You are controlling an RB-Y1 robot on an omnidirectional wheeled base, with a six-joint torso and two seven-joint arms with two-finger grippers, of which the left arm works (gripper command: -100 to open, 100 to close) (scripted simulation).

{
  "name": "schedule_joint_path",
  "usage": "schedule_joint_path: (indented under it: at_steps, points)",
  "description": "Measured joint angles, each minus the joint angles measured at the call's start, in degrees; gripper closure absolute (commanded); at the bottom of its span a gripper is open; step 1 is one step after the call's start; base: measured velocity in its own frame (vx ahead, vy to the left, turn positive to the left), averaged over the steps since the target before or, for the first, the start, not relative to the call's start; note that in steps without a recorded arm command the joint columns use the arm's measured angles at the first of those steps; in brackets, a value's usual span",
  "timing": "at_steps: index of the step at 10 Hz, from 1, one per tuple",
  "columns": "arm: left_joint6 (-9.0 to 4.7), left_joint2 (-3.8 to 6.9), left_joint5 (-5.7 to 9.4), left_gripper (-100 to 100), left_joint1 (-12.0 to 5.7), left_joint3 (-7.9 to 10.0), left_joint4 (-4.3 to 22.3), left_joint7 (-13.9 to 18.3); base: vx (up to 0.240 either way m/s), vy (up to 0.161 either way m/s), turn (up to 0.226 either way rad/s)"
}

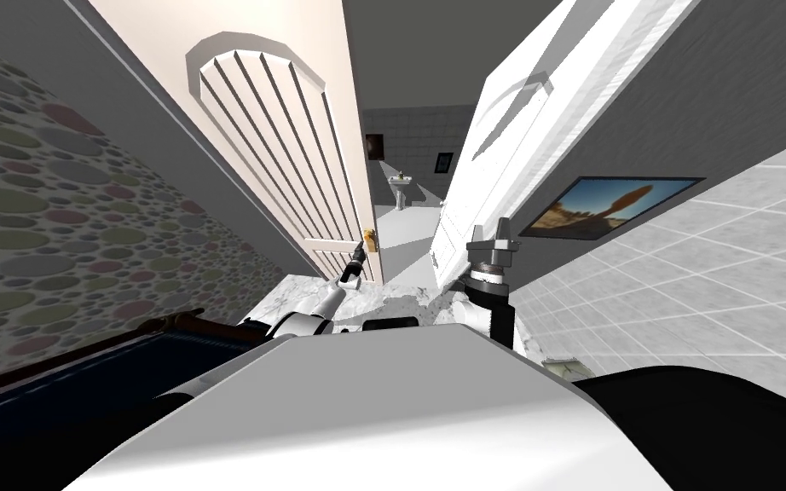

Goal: Push the door open

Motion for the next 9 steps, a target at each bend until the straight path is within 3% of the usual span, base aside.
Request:
schedule_joint_path:
  at_steps: [7,8,9]
  points:
    - [-0.45,0.23,0.17,-100,-0.09,0.81,0.7,-0.2,0.184,-0.009,-0.021]
    - [-0.47,0.23,0.17,100,-0.12,0.83,0.8,-0.2,-0.015,0.0,0.005]
    - [-0.48,0.24,0.17,100,-0.16,0.82,0.7,-0.2,-0.027,0.003,-0.011]
